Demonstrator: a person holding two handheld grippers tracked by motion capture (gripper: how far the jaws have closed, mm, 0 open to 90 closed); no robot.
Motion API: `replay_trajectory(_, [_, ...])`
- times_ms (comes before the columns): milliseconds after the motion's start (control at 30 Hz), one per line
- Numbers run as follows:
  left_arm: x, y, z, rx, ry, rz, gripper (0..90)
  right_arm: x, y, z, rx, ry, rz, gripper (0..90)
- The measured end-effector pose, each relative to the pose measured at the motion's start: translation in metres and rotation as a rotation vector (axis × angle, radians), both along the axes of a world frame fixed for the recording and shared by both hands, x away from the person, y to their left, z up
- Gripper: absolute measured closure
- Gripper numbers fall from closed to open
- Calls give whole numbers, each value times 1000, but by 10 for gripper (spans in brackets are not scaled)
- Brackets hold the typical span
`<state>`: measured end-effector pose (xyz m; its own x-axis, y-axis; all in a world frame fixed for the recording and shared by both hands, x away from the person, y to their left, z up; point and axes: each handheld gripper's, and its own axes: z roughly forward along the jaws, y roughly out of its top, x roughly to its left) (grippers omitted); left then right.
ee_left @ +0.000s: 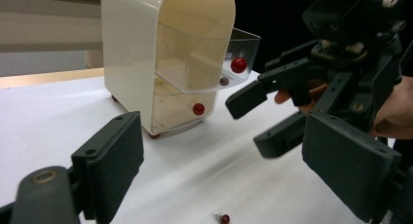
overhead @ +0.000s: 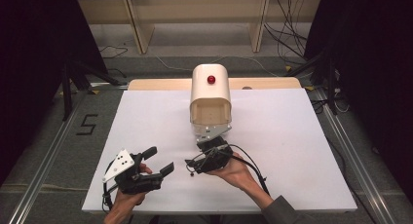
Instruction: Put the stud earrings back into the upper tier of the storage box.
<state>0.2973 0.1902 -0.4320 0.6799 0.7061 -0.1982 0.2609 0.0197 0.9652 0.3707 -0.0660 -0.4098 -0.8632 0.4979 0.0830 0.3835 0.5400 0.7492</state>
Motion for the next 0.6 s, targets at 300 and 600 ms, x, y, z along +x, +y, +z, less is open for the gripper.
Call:
replay_trajectory(300, [-1, 0, 1, 0, -5, 0, 149, 3, 7, -23, -49, 36, 0, 298])
replay_trajectory(600, [-1, 0, 1, -2, -6, 1, 149, 5, 10, -40, -95, 70, -3, 307])
